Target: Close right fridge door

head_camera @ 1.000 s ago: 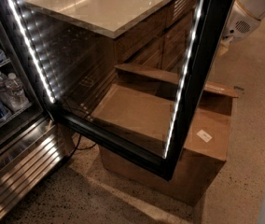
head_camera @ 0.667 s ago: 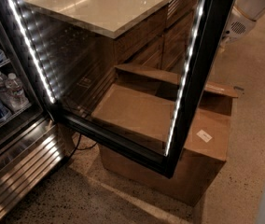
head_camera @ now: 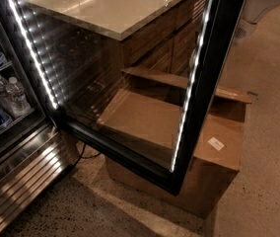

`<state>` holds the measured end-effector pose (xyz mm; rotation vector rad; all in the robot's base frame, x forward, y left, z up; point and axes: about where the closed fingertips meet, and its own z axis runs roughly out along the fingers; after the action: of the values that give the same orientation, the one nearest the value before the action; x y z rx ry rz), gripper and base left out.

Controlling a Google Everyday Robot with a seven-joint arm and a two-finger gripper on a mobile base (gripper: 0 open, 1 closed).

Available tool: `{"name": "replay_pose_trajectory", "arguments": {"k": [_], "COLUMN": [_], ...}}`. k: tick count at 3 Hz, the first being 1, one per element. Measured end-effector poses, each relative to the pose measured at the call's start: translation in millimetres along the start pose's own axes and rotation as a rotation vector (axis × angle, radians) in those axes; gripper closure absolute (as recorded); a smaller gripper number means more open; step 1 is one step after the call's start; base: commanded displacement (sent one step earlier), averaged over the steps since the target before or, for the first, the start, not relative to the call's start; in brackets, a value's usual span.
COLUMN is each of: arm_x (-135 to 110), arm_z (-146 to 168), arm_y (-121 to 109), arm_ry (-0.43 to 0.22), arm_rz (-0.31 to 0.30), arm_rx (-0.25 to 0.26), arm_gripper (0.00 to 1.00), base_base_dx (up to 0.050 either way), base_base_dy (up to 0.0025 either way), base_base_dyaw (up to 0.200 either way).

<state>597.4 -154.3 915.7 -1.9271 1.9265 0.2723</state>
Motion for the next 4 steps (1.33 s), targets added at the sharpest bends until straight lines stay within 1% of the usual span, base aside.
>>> {"name": "replay_pose_trajectory", "arguments": {"k": [1, 2, 4], "arm_x": [-15, -27, -41], "arm_z": [21, 34, 49], "arm_y": [20, 35, 55], "arm_ry": [0.038, 0.059, 0.079], "arm_rz": [-0.056, -0.095, -0.147], "arm_rx": [-0.041, -0.067, -0.101], "arm_gripper": [1.00, 1.00, 1.00], "base_base_dx": [0.000, 0.000, 0.000], "base_base_dy": [0.00000, 0.00000, 0.00000], "base_base_dyaw": [0.000, 0.000, 0.000]}}
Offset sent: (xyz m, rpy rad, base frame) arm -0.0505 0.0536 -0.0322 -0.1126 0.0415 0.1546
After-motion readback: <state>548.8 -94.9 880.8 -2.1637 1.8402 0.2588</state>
